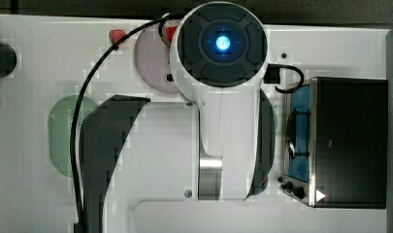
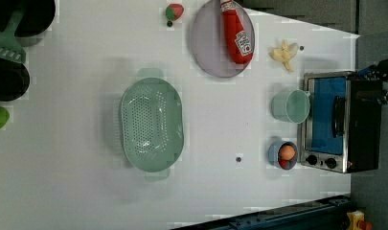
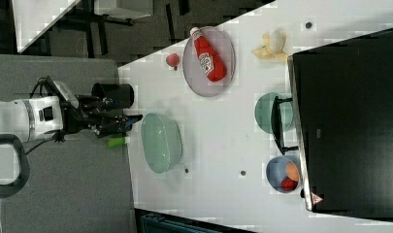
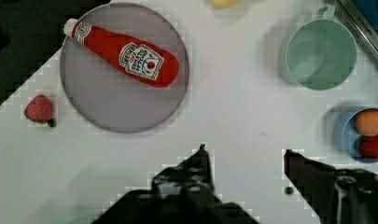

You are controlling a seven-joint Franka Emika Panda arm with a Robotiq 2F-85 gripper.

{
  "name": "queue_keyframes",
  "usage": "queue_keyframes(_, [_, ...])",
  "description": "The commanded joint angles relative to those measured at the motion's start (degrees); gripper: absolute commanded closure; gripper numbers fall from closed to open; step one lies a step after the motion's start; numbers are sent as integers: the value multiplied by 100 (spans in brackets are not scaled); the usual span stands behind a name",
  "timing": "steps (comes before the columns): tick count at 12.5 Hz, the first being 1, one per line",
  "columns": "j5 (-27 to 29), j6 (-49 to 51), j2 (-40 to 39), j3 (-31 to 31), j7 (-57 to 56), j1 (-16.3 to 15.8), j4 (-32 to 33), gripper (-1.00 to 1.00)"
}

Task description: Drag strainer left to right.

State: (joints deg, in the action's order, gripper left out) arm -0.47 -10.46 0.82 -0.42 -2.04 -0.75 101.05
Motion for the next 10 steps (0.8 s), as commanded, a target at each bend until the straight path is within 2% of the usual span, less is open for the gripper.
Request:
queue_keyframes(1, [-93, 1062, 1284, -163, 906, 229, 171, -60])
queue_keyframes(3, [-42, 1006, 1280, -69, 905, 176, 172, -99])
queue_keyframes(7, [237, 999, 1167, 738, 1059, -110, 175, -100])
queue_keyframes(10, [237, 935, 948, 1579, 2251, -187, 197, -100])
